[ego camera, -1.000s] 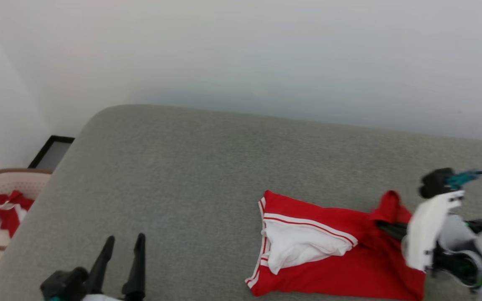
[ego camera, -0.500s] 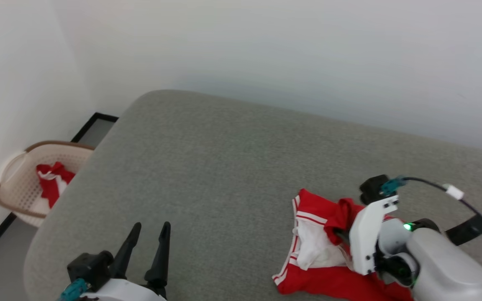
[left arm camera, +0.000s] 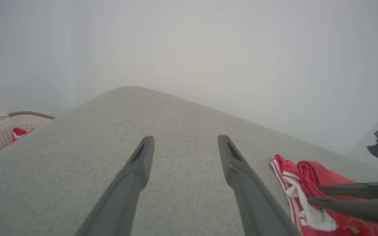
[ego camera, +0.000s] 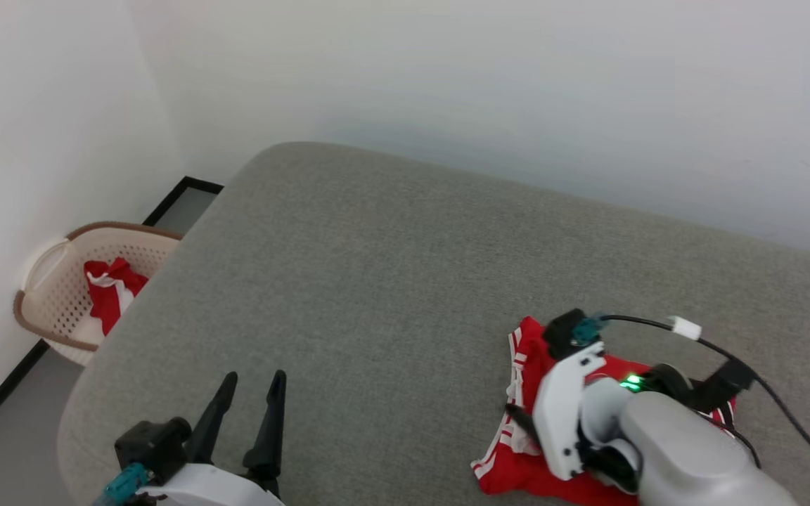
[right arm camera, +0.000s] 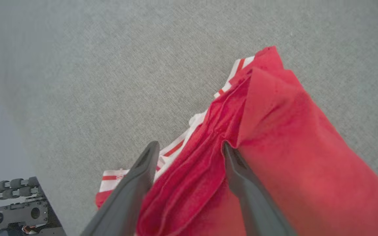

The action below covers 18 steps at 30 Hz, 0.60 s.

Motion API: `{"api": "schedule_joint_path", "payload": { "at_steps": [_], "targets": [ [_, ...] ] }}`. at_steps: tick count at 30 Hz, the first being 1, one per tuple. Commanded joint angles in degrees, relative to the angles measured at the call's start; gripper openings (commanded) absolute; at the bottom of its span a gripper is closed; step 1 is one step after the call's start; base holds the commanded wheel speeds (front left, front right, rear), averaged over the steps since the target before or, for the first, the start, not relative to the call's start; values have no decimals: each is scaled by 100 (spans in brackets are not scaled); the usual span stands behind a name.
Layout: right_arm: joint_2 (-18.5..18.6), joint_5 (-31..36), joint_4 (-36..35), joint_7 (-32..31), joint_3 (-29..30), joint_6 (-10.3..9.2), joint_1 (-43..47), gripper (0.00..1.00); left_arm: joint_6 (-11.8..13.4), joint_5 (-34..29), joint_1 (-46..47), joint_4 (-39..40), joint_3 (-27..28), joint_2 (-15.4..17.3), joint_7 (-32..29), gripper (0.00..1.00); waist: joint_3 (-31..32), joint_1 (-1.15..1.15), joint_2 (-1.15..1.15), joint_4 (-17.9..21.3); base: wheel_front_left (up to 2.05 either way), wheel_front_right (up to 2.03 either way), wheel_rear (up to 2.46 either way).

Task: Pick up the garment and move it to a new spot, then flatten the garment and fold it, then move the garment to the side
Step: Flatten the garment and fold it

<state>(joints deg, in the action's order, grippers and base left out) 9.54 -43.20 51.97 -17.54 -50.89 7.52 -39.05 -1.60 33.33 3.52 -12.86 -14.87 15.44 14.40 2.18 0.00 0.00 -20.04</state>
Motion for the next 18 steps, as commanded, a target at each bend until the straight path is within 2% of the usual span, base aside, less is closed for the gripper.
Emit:
{"api": "schedule_joint_path", "payload": {
  "at_steps": [1,9,15,18],
  "targets": [
    [-81,-86,-39,49,-100,-6,-63,100,-34,19,25,-19,14,9,28,100,11,0,0,56,0,0,0],
    [-149,-441,-634,274,-680,-6,-214,100,-21,-21,-54,-22,147,43,59,100,64,0,0,462,0,0,0],
    [51,-629,-1156,566,-950,-6,-284,100,11,-69,-213,48,289,83,70,100,169,0,0,931,0,0,0],
    [286,-685,-1368,735,-995,-6,-230,100,35,-84,-319,114,383,108,77,100,239,0,0,1166,0,0,0]
  ]
}}
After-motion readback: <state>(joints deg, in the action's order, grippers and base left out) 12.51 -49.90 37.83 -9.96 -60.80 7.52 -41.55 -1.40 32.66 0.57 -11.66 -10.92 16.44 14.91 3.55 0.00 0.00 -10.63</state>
